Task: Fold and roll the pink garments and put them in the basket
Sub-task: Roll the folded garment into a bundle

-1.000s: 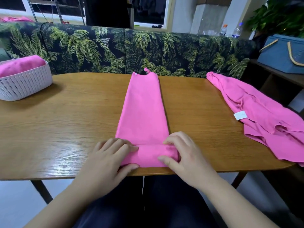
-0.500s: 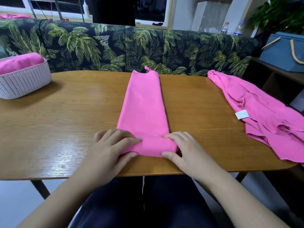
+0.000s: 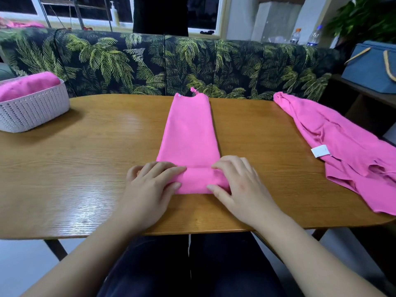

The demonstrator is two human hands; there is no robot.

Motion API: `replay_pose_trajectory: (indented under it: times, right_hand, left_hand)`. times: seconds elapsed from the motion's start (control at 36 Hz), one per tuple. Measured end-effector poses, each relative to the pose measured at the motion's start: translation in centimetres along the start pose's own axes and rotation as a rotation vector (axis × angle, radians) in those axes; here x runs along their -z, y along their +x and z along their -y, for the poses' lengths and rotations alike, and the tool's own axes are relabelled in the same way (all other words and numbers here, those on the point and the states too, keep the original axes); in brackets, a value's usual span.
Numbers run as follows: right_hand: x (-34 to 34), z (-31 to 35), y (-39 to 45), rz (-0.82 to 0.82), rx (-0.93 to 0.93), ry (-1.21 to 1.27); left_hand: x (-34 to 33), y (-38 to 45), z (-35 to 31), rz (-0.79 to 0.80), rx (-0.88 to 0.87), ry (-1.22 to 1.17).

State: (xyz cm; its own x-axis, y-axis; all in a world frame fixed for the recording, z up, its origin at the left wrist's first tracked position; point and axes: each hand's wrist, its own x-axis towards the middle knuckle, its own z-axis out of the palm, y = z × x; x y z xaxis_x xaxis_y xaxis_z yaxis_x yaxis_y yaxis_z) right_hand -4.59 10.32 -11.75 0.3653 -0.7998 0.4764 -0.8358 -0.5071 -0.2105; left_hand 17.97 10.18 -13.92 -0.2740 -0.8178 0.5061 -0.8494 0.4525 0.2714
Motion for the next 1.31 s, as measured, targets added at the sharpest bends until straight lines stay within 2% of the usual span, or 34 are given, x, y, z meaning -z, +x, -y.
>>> replay_pose_trajectory:
  times: [0.14,0.25,0.44,0.58,0.69,0.81,0.94,1.11,1.17,1.22,1.31]
  right_hand:
    - [-0.9,-0.3,-0.4,-0.064,0.068,-0.043]
    - [-1.5,-0.8,0.2,-0.066,0.021,-0.023]
    - [-1.3,-1.7,2.6,0.102,-0.093,0.045]
    - [-1.8,-2.2,4.5,0.195,-0.182,0.083]
    - [-2.3,-2.8,5.8,0.211,-0.220,0.069]
    - [-2.3,-3.1,7.2,0.175,-0.229,0.057]
    - [-2.3,-3.1,7.6,-0.030,-0.152,0.051]
    - [-3.8,-2.5,7.1,-0.064,-0.063,-0.024]
    - [-4.2,-2.7,7.2,-0.013,-0.080,-0.043]
    - [-4.4,-3.1,7.7,0.074,-0.095,-0.065]
    - [-4.5,-3.9,8.8,0.125,-0.114,-0.100]
  left_hand:
    - [-0.1,1.9,0.4,0.081,0.071,-0.011]
    - [0.1,3.5,0.5,0.145,0.099,0.021]
    - [-0.7,3.9,0.3,0.017,-0.032,0.089]
    - [-1.6,3.2,0.3,0.018,-0.136,0.138]
    - [-2.2,3.8,0.9,0.073,-0.108,0.178]
    - [-2.7,5.5,1.4,0.127,-0.065,0.216]
    - [-2.5,8.0,2.0,0.209,-0.063,0.235]
    - [-2.4,11.1,2.5,0.318,-0.018,0.181]
    - [-2.5,12.0,2.8,0.336,-0.020,0.167]
    - [-2.8,12.7,3.0,0.297,-0.033,0.182]
    - [-3.6,12.7,3.3,0.088,-0.128,0.184]
